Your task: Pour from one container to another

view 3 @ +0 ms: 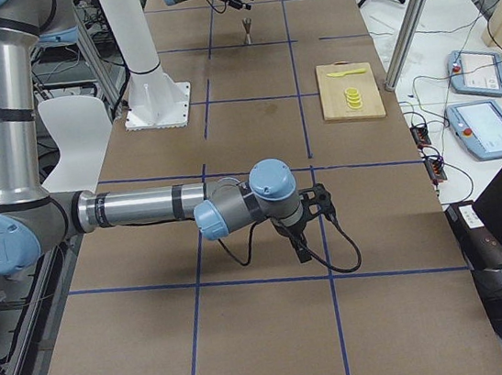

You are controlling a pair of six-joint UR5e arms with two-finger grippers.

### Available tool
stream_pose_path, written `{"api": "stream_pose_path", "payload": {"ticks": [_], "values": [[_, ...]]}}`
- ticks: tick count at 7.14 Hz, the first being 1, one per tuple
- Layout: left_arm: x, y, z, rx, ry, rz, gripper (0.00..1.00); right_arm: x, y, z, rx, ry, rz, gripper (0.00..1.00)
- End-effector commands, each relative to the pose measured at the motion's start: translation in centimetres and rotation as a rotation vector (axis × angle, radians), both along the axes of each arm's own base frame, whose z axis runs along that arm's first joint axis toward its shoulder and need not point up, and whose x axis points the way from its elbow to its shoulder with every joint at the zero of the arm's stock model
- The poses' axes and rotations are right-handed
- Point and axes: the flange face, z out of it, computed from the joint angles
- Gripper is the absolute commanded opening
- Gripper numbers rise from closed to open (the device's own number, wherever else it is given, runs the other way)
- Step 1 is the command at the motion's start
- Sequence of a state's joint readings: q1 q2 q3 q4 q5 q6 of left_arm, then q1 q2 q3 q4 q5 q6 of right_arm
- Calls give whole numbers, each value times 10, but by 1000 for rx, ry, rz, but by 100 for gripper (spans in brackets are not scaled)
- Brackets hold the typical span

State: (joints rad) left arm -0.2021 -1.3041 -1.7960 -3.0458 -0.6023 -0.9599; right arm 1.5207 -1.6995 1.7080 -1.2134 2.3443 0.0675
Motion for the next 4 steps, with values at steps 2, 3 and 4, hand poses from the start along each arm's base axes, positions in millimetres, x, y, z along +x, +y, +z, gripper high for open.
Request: {"api": "stream_pose_path", "payload": {"ticks": [2, 3, 4], "values": [[35, 29, 12, 5, 53, -10, 100, 2, 1, 0, 0, -2, 4, 100], [44, 30, 20, 7, 37, -30, 100, 4, 1, 0, 0, -8, 6, 100], [50, 29, 28, 8, 25, -40, 100, 4, 1, 0, 0, -8, 6, 100]]}}
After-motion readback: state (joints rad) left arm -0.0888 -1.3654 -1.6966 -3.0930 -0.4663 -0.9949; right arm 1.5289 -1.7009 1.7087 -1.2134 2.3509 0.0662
